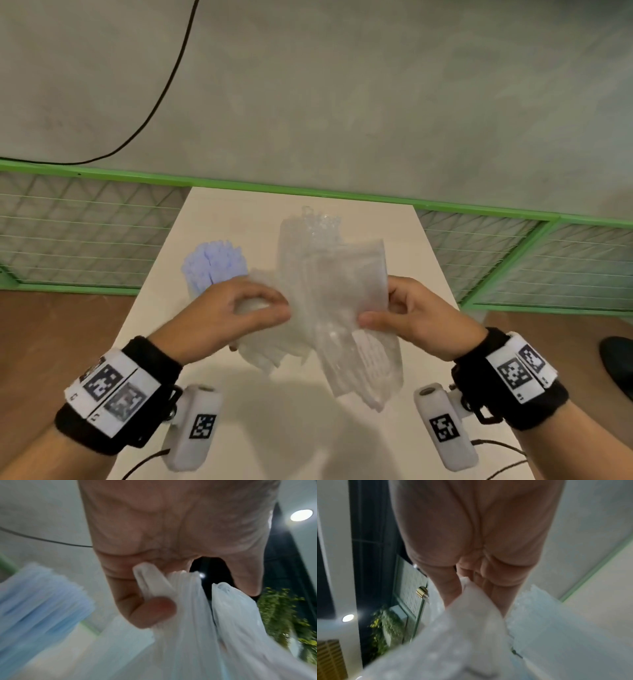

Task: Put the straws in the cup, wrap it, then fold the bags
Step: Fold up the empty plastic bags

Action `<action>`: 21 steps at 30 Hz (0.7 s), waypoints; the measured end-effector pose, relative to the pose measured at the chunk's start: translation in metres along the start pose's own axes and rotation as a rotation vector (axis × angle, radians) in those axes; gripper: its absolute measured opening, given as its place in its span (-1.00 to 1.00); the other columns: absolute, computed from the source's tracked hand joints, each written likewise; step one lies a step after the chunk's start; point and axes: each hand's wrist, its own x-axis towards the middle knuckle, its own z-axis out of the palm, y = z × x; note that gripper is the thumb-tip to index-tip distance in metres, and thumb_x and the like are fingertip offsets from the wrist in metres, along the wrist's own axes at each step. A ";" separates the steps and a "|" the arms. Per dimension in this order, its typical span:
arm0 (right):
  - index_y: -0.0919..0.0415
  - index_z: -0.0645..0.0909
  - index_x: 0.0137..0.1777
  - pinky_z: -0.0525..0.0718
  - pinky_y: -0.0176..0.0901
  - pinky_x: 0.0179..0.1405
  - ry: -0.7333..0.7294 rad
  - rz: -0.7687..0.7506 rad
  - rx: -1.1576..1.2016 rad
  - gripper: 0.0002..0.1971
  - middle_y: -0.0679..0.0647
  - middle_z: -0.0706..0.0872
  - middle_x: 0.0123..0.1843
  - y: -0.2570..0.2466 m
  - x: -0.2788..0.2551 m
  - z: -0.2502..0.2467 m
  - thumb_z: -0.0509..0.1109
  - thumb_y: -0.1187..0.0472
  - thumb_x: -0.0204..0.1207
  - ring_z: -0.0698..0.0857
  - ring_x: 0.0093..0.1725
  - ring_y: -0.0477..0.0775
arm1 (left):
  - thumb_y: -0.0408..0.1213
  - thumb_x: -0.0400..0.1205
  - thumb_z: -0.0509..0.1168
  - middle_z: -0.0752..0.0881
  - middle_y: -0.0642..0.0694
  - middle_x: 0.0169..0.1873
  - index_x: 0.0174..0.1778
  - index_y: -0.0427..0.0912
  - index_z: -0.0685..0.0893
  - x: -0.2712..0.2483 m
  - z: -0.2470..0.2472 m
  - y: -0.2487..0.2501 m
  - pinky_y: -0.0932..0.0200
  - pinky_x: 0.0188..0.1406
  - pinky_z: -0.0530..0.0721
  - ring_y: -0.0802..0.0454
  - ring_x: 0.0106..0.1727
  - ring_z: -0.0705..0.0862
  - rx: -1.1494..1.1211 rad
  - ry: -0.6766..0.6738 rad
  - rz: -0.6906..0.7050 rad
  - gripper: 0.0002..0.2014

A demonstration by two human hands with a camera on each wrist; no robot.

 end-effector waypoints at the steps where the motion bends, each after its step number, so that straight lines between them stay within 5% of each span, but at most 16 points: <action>1: 0.37 0.58 0.33 0.75 -0.08 0.07 -0.012 0.011 0.097 -0.67 0.18 0.78 0.21 0.001 0.000 0.003 0.40 0.42 0.56 0.78 0.14 0.14 | 0.55 0.15 0.35 0.70 0.18 0.14 0.03 0.24 0.78 -0.004 0.005 -0.003 -0.06 -0.03 0.78 0.24 0.13 0.70 -0.041 -0.046 -0.036 -0.34; 3: 0.42 0.52 0.36 0.75 -0.18 -0.08 -0.027 0.019 0.257 -0.65 0.21 0.79 0.15 0.003 0.001 0.013 0.33 0.50 0.57 0.79 0.05 0.11 | 0.57 0.09 0.39 0.68 0.21 0.15 0.08 0.25 0.77 -0.009 0.022 -0.006 0.08 -0.19 0.77 0.22 0.12 0.71 -0.174 -0.161 -0.039 -0.28; 6: 0.38 0.45 0.43 0.76 -0.02 -0.04 -0.008 -0.014 0.314 -0.56 0.44 0.69 0.24 0.010 0.007 0.028 0.37 0.48 0.55 0.74 0.10 0.28 | 0.43 0.18 0.48 0.78 0.01 -0.12 0.02 -0.01 0.79 -0.008 0.044 0.000 0.22 -0.41 0.61 0.06 -0.25 0.75 -0.394 -0.183 -0.046 -0.33; 11: 0.43 0.46 0.41 0.75 0.06 0.07 0.015 -0.047 0.407 -0.57 0.41 0.68 0.27 0.015 0.008 0.037 0.33 0.49 0.53 0.73 0.16 0.29 | -0.06 0.50 0.48 0.68 -0.10 -0.49 -0.35 -0.06 0.78 -0.008 0.052 0.010 0.22 -0.59 0.46 0.02 -0.56 0.57 -0.498 -0.021 -0.081 -0.82; 14: 0.47 0.54 0.36 0.73 0.07 0.12 0.051 -0.062 0.447 -0.60 0.39 0.70 0.23 0.016 0.006 0.039 0.33 0.50 0.51 0.72 0.16 0.28 | -0.11 0.50 0.47 0.62 -0.22 -0.50 -0.35 -0.24 0.76 -0.007 0.051 0.010 0.18 -0.55 0.40 -0.10 -0.51 0.50 -0.562 0.012 -0.090 -0.75; 16: 0.53 0.61 0.30 0.73 0.04 0.13 0.068 -0.063 0.456 -0.67 0.35 0.73 0.21 0.016 0.005 0.039 0.31 0.54 0.53 0.74 0.15 0.25 | -0.13 0.50 0.50 0.66 -0.19 -0.50 -0.37 -0.10 0.79 -0.007 0.052 0.011 0.12 -0.49 0.40 -0.10 -0.50 0.51 -0.582 0.029 -0.046 -0.82; 18: 0.60 0.65 0.22 0.69 0.10 0.22 0.028 -0.086 0.418 -0.72 0.38 0.70 0.28 0.012 0.006 0.040 0.26 0.61 0.56 0.71 0.27 0.28 | -0.12 0.48 0.49 0.77 -0.30 -0.25 -0.20 -0.03 0.82 -0.007 0.053 0.013 -0.09 -0.31 0.45 -0.17 -0.30 0.60 -0.631 0.053 0.023 -0.91; 21: 0.36 0.83 -0.28 0.75 -0.05 -0.02 0.035 -0.103 0.425 -0.67 0.23 0.83 -0.01 0.006 0.002 0.040 0.28 0.66 0.36 0.80 0.07 0.17 | -0.06 0.39 0.39 0.78 -0.31 -0.05 -0.08 -0.05 0.82 -0.009 0.056 0.012 -0.22 -0.23 0.40 -0.26 -0.13 0.59 -0.656 0.082 0.079 -0.74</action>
